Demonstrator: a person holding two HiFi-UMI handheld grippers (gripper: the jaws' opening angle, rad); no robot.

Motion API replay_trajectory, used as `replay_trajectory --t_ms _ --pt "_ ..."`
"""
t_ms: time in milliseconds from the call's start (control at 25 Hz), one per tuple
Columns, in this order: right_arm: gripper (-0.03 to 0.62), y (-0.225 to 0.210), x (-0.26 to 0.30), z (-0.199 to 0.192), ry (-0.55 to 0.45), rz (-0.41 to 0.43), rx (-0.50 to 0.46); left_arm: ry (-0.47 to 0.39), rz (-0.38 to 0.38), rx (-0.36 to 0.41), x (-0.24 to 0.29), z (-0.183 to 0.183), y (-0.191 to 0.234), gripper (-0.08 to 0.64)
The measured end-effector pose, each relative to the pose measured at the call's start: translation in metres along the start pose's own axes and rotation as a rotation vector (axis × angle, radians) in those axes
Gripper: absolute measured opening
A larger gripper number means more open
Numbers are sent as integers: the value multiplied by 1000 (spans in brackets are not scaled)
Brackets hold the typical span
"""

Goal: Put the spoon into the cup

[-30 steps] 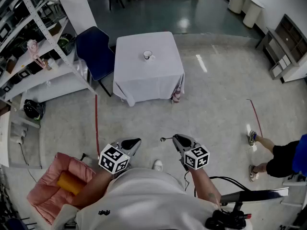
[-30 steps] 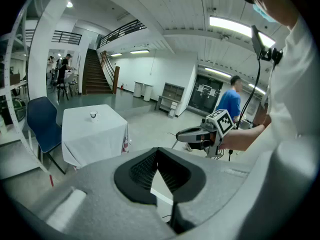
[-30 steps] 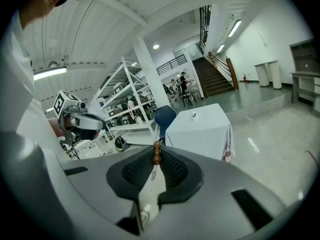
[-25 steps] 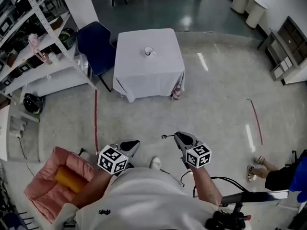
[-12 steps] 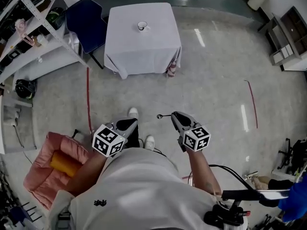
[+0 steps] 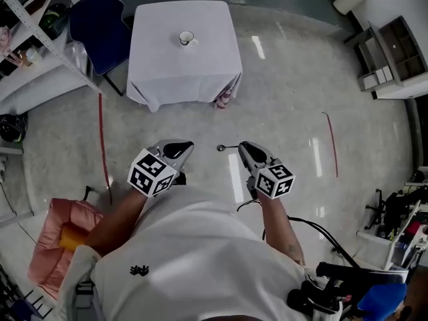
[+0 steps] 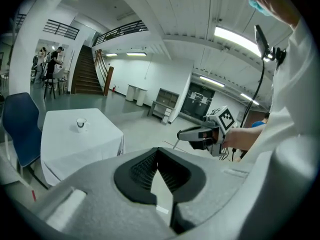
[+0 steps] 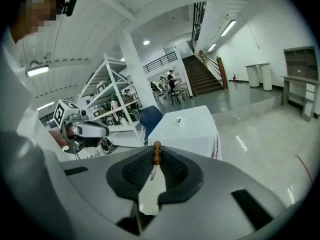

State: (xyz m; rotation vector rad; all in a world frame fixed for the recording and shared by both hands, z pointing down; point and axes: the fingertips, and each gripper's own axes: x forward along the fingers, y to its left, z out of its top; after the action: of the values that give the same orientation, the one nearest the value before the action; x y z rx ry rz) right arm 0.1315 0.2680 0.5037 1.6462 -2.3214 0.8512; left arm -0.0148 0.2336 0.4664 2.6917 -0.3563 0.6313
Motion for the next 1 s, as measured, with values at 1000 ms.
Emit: replay_trajectory --t_ms 1000 --pt "44 -84 325 198 65 155 -162 -63 291 -185 -8 66 289 11"
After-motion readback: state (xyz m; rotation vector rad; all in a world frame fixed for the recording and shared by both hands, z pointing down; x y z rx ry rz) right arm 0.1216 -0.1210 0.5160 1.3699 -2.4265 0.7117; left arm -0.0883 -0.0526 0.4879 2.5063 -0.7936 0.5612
